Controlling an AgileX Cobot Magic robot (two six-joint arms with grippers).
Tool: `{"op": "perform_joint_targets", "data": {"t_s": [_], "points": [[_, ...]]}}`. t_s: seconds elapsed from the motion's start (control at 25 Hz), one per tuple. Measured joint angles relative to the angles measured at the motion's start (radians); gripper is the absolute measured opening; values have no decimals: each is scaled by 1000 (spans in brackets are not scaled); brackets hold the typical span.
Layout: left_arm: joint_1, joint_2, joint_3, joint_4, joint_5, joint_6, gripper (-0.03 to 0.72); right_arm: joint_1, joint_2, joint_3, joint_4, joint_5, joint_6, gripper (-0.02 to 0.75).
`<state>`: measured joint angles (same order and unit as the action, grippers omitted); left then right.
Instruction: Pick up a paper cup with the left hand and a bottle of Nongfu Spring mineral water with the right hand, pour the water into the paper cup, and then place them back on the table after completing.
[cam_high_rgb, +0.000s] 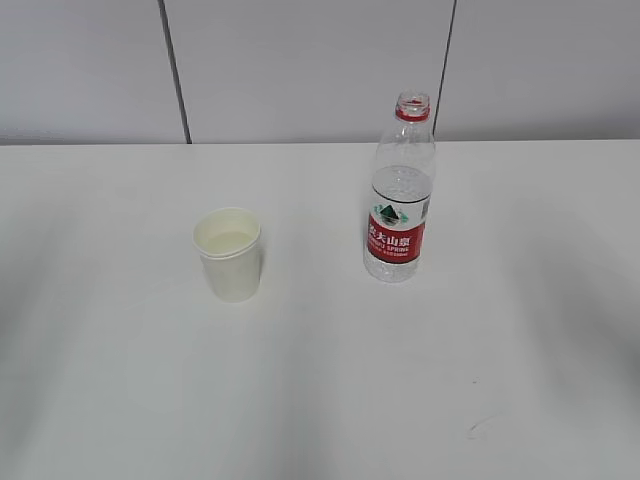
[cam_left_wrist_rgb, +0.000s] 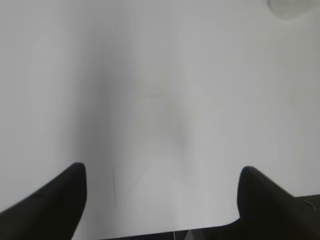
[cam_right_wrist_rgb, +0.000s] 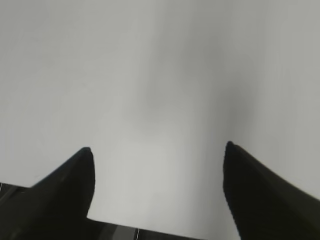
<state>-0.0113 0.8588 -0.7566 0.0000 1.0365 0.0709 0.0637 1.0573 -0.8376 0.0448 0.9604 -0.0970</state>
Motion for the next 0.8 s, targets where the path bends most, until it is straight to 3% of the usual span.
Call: {"op": "perform_joint_targets", "data": {"t_s": [0.32, 0.8], "points": [[0, -303, 68, -17, 121, -1, 562, 0, -307, 184, 1, 72, 0, 589], [0, -577, 182, -36, 215, -6, 554, 0, -576, 227, -8, 178, 15, 589]]}}
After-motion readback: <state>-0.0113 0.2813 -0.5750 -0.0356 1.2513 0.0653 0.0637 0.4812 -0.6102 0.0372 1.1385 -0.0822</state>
